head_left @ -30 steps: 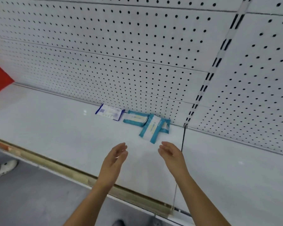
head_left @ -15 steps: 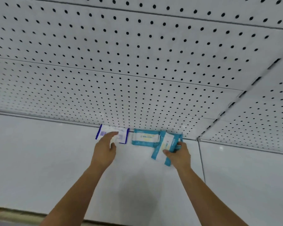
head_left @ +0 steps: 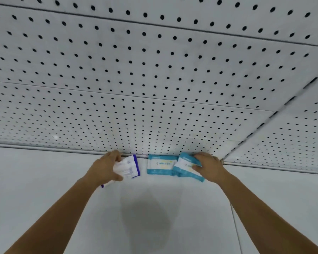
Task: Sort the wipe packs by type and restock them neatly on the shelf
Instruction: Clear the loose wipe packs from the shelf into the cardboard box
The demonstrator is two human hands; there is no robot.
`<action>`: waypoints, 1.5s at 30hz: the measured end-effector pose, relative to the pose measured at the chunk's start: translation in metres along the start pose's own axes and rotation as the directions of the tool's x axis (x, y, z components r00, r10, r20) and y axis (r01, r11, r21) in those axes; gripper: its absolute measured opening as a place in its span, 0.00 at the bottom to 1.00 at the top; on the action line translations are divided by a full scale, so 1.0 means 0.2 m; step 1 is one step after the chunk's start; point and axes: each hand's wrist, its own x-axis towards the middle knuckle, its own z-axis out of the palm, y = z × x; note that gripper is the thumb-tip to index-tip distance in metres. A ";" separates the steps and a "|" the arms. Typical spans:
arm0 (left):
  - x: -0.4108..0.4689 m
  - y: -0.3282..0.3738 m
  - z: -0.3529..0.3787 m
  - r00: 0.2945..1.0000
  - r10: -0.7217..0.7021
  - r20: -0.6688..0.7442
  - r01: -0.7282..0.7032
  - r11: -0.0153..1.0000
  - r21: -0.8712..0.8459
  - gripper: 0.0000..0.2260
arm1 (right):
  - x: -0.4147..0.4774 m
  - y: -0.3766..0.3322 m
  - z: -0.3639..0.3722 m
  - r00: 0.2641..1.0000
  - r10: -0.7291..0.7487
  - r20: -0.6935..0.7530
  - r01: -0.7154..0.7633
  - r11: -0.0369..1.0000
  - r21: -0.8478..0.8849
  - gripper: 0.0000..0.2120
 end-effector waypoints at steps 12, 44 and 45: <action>0.14 0.60 0.21 0.926 0.357 0.124 -0.364 0.931 0.035 0.35 | -0.15 0.04 0.10 0.989 0.151 0.002 -0.150 0.986 -0.069 0.33; -0.70 1.24 0.49 0.819 0.460 0.342 0.039 0.551 -0.834 0.18 | -1.83 0.32 0.46 0.599 0.797 0.071 0.182 -0.222 0.958 0.13; -0.79 1.32 0.54 0.799 0.492 0.346 0.025 0.548 -0.836 0.18 | -1.95 0.35 0.49 0.583 0.810 0.068 0.220 -0.238 0.946 0.13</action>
